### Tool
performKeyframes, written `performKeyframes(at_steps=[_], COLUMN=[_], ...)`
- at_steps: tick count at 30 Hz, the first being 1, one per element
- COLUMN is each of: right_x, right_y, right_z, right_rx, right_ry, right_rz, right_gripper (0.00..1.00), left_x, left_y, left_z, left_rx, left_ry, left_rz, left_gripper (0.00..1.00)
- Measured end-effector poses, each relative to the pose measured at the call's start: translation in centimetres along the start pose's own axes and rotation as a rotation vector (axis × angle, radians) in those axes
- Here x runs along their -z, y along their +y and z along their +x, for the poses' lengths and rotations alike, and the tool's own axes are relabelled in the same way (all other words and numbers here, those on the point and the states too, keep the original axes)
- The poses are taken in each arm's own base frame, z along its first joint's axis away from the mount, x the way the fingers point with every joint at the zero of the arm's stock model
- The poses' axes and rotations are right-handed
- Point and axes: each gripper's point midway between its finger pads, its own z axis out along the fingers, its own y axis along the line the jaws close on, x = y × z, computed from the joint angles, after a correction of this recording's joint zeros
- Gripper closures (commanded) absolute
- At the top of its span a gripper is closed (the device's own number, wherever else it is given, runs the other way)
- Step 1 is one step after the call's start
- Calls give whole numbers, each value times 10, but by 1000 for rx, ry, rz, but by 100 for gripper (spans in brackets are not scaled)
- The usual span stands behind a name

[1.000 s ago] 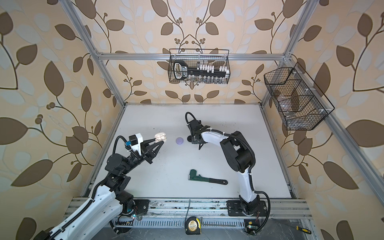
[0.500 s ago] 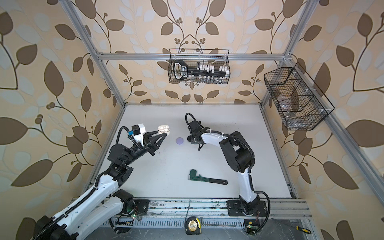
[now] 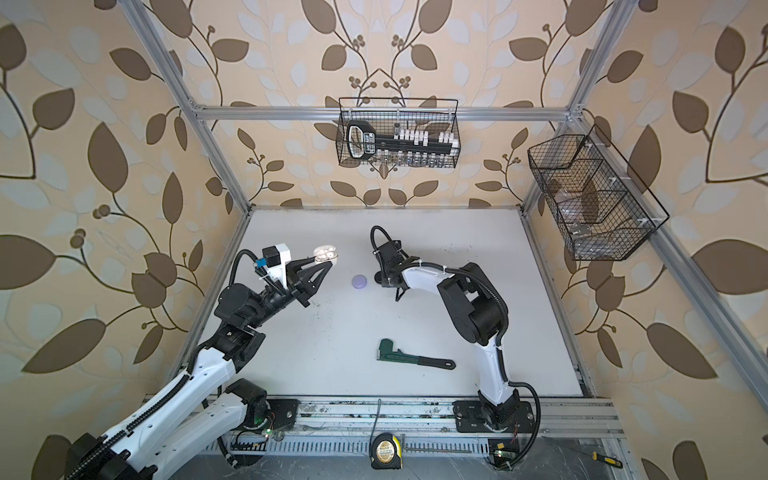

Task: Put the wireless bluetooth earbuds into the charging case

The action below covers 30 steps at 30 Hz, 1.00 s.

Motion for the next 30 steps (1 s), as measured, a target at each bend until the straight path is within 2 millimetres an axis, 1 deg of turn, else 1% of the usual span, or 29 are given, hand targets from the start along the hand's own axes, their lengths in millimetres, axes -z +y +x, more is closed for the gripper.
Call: performKeyframes(at_steps=[7, 11, 14, 17, 30], right_x=[-1, -1, -1, 0, 0], right_y=[1, 1, -1, -3, -4], right_z=[-1, -1, -1, 1, 1], right_rx=[0, -3, -3, -6, -15], right_ry=[-12, -20, -32, -39, -60], right_rz=[-3, -7, -6, -1, -11], right_gripper=[77, 78, 71, 71, 78], left_x=[2, 1, 1, 1, -5], left_y=[0, 0, 0, 0, 2], left_z=[6, 10, 10, 11, 24], left_rx=[0, 0, 0, 1, 19], left_ry=[16, 28, 30, 33, 68], left_rz=[3, 4, 7, 10, 25], left_gripper=[100, 100, 100, 100, 100])
